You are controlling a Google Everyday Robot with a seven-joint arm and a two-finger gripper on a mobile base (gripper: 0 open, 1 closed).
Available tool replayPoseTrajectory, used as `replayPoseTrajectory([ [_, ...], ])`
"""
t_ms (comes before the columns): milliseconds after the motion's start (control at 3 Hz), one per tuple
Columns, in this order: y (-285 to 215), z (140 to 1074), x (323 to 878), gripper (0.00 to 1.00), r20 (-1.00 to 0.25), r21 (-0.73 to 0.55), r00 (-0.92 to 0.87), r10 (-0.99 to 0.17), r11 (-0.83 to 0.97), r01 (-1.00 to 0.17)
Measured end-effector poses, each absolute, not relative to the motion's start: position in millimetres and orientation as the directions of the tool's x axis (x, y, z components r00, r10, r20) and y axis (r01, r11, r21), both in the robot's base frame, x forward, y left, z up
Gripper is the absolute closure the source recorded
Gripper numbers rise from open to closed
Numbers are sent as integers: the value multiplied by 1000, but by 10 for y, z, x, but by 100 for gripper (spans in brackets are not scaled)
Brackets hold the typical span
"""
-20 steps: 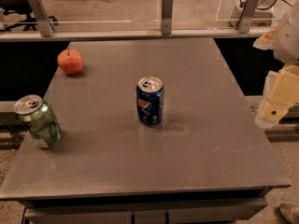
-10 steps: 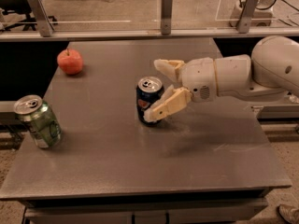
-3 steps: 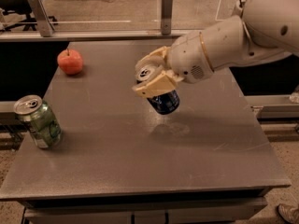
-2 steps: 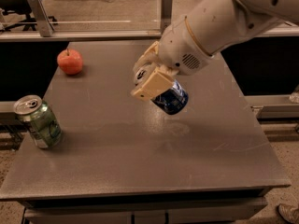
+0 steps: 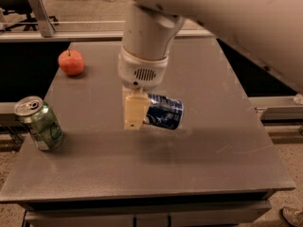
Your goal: Knock pepsi can over
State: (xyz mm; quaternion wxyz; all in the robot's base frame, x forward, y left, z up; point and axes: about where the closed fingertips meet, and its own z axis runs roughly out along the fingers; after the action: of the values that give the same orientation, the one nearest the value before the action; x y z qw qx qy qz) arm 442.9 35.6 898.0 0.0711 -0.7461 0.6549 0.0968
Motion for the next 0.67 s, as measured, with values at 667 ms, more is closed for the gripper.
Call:
replayPoseTrajectory([
  [667,291,8656,4744,58,62,-28,165,-984,-167,-986],
])
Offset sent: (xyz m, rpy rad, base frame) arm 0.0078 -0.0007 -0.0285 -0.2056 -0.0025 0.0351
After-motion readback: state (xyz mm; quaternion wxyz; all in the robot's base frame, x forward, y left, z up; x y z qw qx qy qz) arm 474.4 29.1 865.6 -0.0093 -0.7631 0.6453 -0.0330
